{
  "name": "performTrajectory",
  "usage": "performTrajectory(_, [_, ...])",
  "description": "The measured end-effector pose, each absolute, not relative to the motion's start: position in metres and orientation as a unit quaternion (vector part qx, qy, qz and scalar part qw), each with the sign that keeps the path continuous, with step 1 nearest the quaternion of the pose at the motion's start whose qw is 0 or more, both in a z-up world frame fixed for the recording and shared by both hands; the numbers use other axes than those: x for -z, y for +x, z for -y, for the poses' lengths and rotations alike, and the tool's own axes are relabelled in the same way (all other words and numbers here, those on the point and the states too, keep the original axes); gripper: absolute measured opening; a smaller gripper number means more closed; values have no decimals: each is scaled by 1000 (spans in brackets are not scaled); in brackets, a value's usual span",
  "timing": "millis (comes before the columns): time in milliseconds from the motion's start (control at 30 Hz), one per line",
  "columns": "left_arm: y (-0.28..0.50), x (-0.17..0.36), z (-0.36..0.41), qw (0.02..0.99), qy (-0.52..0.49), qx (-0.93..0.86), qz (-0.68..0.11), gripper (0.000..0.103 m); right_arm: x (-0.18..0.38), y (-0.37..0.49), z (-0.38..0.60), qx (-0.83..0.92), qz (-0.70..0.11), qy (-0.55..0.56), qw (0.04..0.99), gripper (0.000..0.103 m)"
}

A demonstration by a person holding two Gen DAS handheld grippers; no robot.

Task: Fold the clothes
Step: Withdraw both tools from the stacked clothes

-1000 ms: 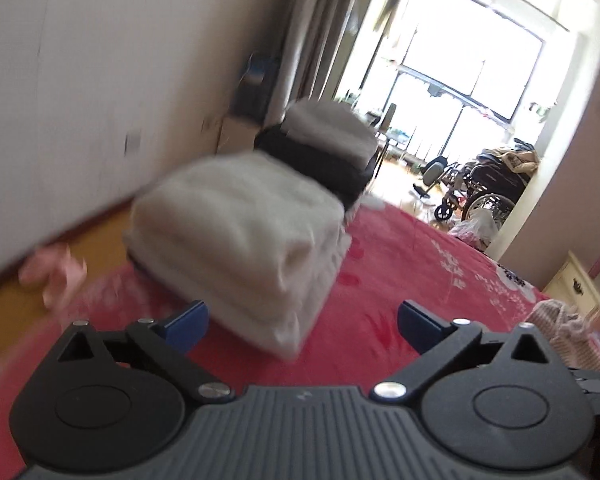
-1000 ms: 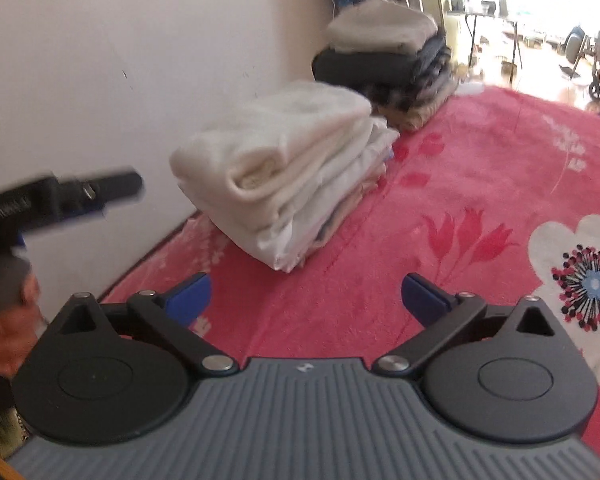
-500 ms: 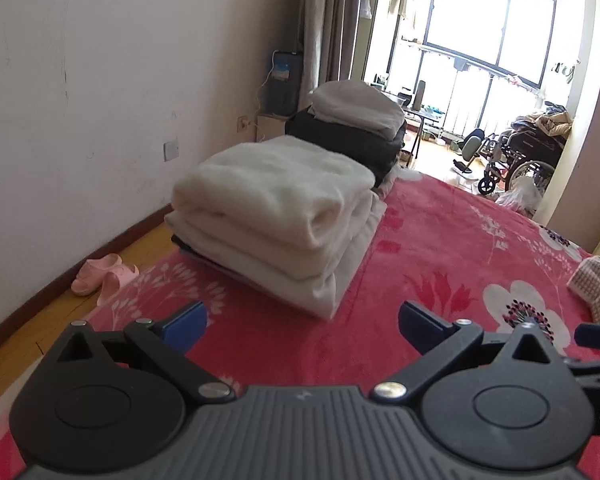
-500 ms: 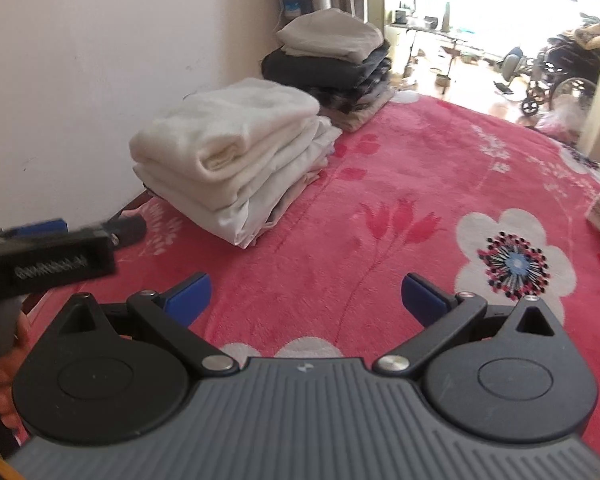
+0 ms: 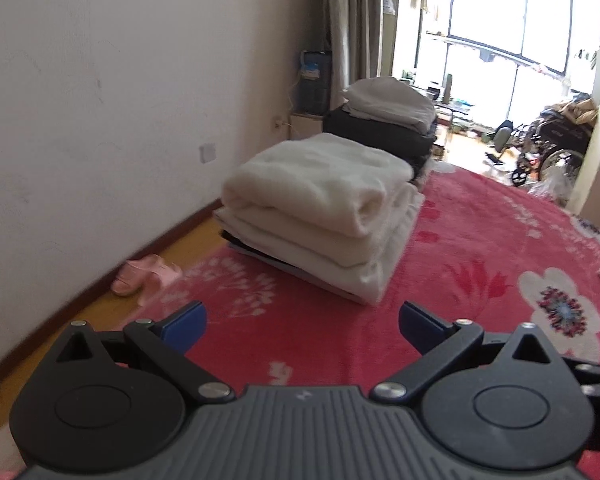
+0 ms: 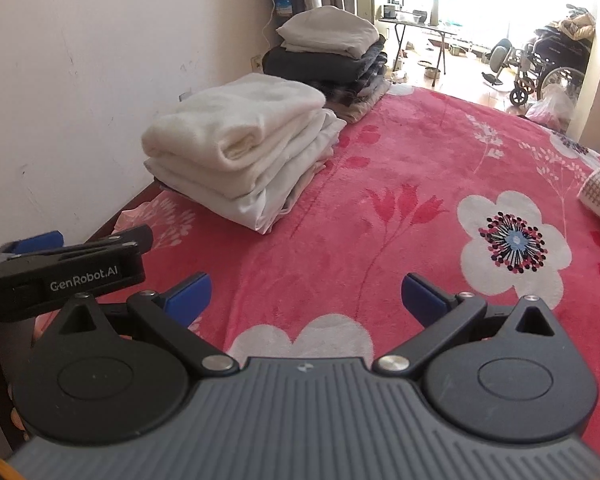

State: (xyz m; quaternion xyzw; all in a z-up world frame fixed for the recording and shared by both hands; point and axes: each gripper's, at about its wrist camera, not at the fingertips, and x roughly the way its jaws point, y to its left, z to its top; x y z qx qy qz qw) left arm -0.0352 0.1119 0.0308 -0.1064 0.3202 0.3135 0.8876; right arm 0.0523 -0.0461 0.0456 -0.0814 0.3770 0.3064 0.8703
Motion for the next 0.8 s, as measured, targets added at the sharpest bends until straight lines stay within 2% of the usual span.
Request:
performTrajectory(267, [-44,-36,-112,872,-79,-343,-341,103,-57,34,43,-311,-362,-91,874,102])
performTrajectory(800, [-57,-60,-91,889,-18,-336,-312,103,-68,18,48,-306,-364,-91,875,102])
